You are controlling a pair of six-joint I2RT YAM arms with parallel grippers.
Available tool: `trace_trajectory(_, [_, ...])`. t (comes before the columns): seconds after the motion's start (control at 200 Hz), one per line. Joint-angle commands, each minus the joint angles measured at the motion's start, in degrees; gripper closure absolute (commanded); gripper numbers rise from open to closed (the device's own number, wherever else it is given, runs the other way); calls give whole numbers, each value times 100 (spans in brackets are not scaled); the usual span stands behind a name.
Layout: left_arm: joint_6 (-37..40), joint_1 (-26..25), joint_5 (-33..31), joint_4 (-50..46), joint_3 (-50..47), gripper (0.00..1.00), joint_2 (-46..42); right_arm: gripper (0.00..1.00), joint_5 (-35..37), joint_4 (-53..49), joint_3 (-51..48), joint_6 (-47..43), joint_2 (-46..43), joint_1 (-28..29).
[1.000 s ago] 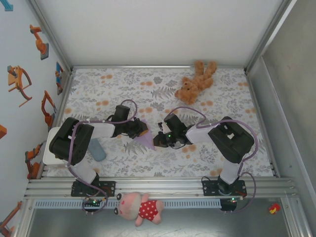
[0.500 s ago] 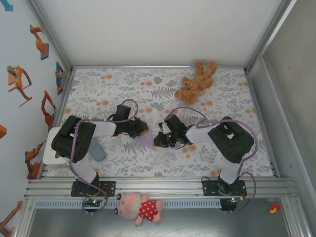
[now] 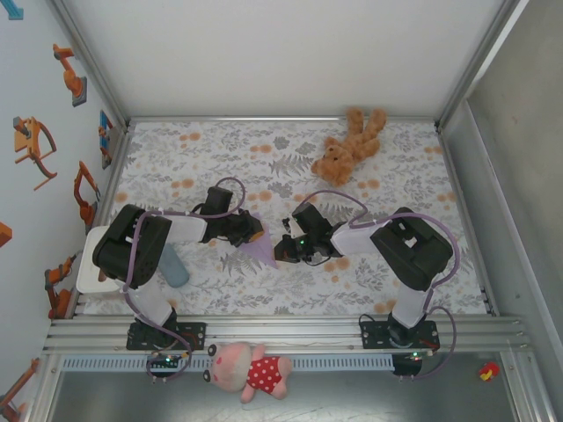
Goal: Fold a paper plane with a square sheet of paper (pick it up from the middle)
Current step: Fourth fold the wing at the center of the table.
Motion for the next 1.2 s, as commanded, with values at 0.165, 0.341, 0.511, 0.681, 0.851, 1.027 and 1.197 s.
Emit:
trace_trajectory(0.165, [-62,70,-159,-154,-118,91,42,95,222,-365,36,-39,153,-9])
trace_trajectory(0.341, [-67,81,-174,-132,-201,91,-51,95,245,-401,62,-31,198,-13])
trace_trajectory(0.511, [-14,106,-206,-211,-238,91,-91,95,255,-434,88,-23,222,-8])
trace_trajectory(0.681, [35,122,-201,-214,-228,91,-74,95,255,-301,89,23,97,-10])
trace_trajectory(0.851, [118,131,-201,-256,-242,92,-50,91,581,-111,36,11,-559,-35])
trace_trajectory(1.027, [134,150,-201,-216,-274,92,-19,88,690,-351,274,-361,-748,-26])
trace_trajectory(1.197, [142,157,-175,-178,-274,92,-18,89,269,-300,741,-481,-275,109])
